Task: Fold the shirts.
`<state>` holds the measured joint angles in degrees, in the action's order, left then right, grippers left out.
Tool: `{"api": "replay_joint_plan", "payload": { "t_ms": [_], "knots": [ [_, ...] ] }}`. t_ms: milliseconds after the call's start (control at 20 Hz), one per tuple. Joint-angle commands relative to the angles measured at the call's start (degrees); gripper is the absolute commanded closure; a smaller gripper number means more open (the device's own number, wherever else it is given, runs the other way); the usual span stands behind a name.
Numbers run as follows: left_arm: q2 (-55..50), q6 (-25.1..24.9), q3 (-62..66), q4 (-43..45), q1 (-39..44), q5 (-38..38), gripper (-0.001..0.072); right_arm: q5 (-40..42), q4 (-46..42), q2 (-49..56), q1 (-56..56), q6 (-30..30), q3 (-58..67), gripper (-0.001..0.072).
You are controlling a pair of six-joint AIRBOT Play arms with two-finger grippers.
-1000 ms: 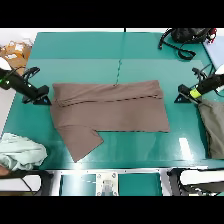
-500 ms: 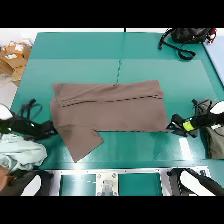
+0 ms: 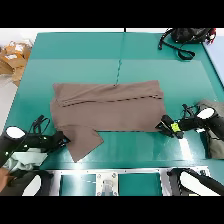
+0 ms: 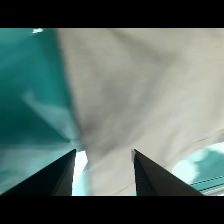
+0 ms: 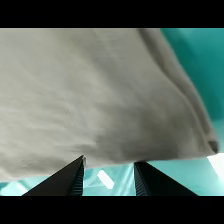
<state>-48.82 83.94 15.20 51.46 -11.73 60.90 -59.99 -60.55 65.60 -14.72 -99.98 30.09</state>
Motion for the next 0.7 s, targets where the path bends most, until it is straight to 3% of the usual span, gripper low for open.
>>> {"api": "replay_joint_plan", "payload": {
  "t_ms": [0,50,150,200,250,300,500,650],
  "knots": [
    [0.0,-4.0,-2.2,-8.5,0.0,-7.8,0.0304,5.2,1.1,2.3,1.1,-0.1,-0.3,0.0340],
    [-0.2,-6.4,-2.2,-11.3,0.0,-8.9,0.0355,5.8,1.7,2.3,1.1,-0.1,-0.3,0.0340],
    [-0.2,-8.0,-2.2,-14.2,0.0,-8.5,0.0357,6.0,2.1,2.3,1.1,0.0,-0.3,0.0346],
    [-0.2,-8.2,-2.2,-15.2,0.0,-8.2,0.0587,6.0,2.1,2.3,1.1,0.7,-0.3,0.0433],
    [-0.2,-10.1,-2.2,-16.6,0.0,-7.7,0.0684,6.0,2.1,2.3,1.1,2.4,-0.3,0.0642],
    [-0.2,-11.6,-2.1,-18.0,0.0,-6.6,0.0686,5.7,2.0,2.3,1.1,3.7,-0.3,0.0689],
    [0.1,-13.0,2.2,-15.8,0.0,3.6,0.0687,1.9,0.2,2.2,1.1,5.8,-0.1,0.0695],
    [0.5,-9.1,8.7,-7.1,0.0,11.1,0.0687,-2.3,-3.7,0.9,1.1,5.7,-0.1,0.0695]
  ]
}}
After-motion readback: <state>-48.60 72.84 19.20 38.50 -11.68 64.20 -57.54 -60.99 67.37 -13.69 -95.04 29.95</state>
